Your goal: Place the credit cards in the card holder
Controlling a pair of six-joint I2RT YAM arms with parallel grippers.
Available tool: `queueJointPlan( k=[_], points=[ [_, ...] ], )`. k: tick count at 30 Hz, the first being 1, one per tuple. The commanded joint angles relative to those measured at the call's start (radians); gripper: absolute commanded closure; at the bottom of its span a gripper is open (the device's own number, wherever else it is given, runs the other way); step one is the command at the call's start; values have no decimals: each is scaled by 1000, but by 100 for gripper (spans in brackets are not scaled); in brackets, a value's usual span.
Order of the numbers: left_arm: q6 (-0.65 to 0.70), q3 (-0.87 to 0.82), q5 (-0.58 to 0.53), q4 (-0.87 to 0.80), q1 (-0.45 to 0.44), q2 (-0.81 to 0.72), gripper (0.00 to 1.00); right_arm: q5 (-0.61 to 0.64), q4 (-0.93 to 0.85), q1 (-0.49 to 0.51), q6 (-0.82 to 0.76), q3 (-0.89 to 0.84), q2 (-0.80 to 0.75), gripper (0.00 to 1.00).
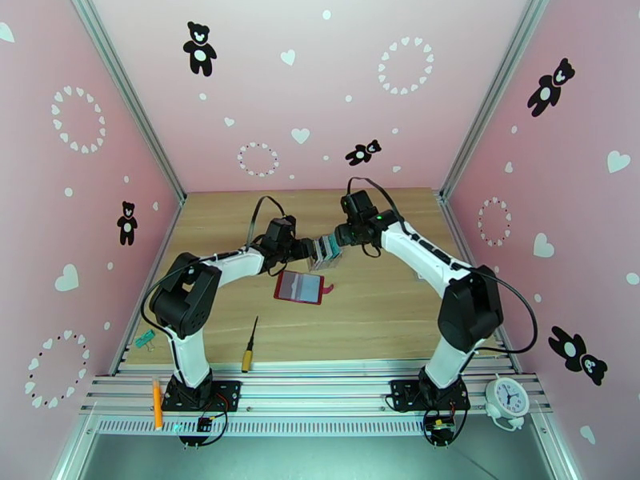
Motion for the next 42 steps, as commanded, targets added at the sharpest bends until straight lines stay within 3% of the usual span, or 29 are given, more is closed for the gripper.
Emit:
queueJointPlan(
  k=[1, 18, 27, 42],
  points=[
    [-5, 3, 48, 8, 11, 45, 44, 16, -42, 4, -22, 65, 45, 44],
    [-14, 26, 100, 19, 21, 110, 46, -37, -58, 3, -36, 131, 169, 42],
    [-16, 46, 101, -9, 23, 139, 56, -80, -76, 6, -49, 164, 219, 42],
    [-20, 54, 121, -20, 46, 161, 55, -72, -107, 17, -74, 224, 309, 41]
  ],
)
